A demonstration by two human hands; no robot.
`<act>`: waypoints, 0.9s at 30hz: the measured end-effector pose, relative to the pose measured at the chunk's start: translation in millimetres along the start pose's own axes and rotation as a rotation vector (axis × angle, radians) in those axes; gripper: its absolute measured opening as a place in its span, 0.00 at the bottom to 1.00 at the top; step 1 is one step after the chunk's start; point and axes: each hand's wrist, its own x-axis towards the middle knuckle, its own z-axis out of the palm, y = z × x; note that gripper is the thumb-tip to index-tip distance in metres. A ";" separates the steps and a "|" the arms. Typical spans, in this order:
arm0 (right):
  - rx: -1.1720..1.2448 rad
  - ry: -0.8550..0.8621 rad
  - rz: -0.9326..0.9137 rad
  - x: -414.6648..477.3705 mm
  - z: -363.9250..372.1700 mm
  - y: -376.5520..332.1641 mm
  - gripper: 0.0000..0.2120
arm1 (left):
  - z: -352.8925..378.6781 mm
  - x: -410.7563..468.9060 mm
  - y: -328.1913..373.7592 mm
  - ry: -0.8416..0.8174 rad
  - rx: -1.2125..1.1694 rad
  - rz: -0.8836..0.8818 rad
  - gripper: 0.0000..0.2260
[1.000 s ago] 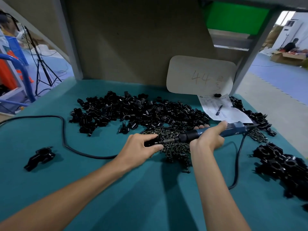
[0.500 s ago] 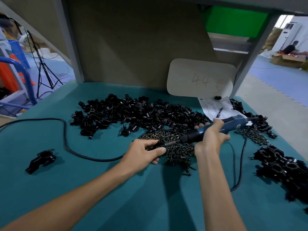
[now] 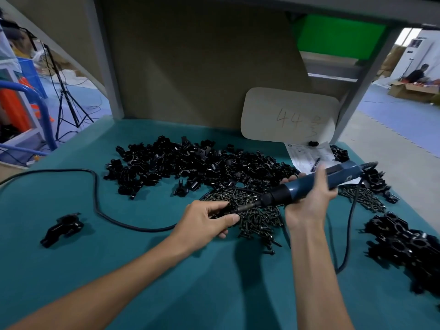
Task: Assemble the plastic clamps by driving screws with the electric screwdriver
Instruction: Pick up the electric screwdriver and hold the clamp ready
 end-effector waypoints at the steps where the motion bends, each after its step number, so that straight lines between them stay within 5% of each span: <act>1: 0.009 0.013 0.003 0.2 0.3 0.0 0.28 | -0.7 0.3 0.4 0.002 0.025 -0.002 0.24; 3: -0.003 0.057 -0.018 1.7 1.0 0.6 0.27 | -1.7 -1.7 3.5 0.011 0.099 0.040 0.24; 8: -0.133 0.107 -0.075 -1.8 -3.4 9.7 0.28 | -12.6 -5.6 6.8 -0.094 0.750 0.591 0.22; 13: -0.121 0.162 -0.059 -4.8 -5.7 16.8 0.26 | -15.8 -10.3 6.1 -0.100 0.654 0.519 0.15; 18: -0.115 0.141 -0.053 -5.3 -0.6 17.8 0.22 | -18.8 -8.7 9.9 -0.197 0.313 0.200 0.04; 27: -0.115 0.064 -0.041 -6.9 4.7 11.0 0.28 | -15.9 -3.9 13.5 -0.303 -0.099 -0.101 0.05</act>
